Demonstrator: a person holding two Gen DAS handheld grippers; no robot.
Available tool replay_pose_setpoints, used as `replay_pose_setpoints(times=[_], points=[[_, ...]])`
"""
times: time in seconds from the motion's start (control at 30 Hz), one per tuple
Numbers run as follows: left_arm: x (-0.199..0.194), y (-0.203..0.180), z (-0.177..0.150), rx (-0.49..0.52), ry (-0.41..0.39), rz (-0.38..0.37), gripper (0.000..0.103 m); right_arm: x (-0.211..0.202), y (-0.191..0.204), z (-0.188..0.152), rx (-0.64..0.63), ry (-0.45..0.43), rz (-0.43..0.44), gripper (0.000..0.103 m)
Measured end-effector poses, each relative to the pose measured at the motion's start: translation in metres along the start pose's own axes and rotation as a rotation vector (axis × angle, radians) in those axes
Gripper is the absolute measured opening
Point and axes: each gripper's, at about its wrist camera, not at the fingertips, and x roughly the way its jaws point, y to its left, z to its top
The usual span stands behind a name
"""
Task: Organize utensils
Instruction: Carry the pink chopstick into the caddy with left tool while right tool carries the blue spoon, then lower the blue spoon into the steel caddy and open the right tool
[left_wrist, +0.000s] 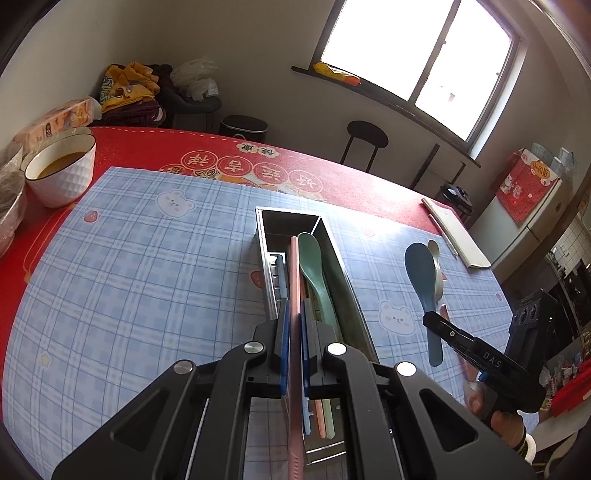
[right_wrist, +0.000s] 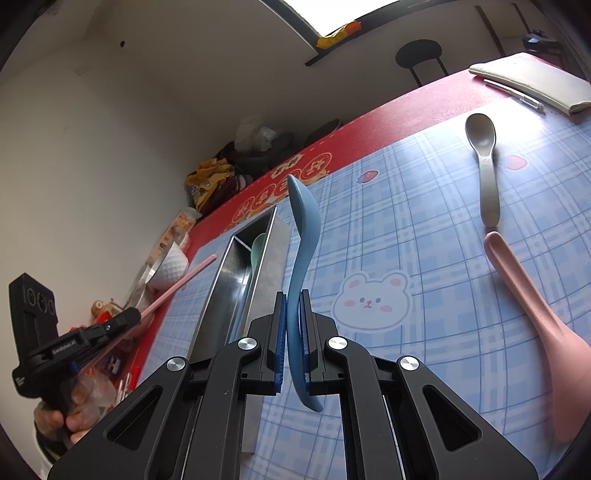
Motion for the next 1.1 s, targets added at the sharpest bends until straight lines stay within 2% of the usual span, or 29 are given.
replay_pose_setpoints(times=[0.17,0.3,0.6,0.7,0.87,0.93,1.0,1.1], points=[[0.029,-0.009,0.004,-0.003,0.034,0.073,0.005,0.000,-0.004,0.000,0.024,0.004,0.003,0.007],[0.048,-0.015,0.005,-0.005,0.063,0.103,0.005,0.000,-0.005,0.000,0.032,0.003,0.012,0.007],[0.077,-0.033,-0.011,0.017,0.162,0.065,0.007,-0.001,-0.007,0.000,0.043,0.008,0.021,0.007],[0.076,-0.034,-0.015,0.039,0.160,0.061,0.007,0.001,-0.007,0.000,0.042,0.015,0.020,0.007],[0.062,-0.036,-0.018,0.117,0.109,0.066,0.009,0.003,-0.007,0.002,0.041,0.018,0.018,0.007],[0.054,-0.033,-0.020,0.152,0.080,0.052,0.018,0.003,-0.008,0.002,0.040,0.018,0.019,0.007],[0.044,-0.029,-0.024,0.195,0.040,0.051,0.034,0.003,-0.008,0.002,0.041,0.018,0.017,0.007],[0.030,-0.018,-0.034,0.258,-0.017,0.070,0.048,0.007,-0.009,0.001,0.045,0.027,0.024,0.007]])
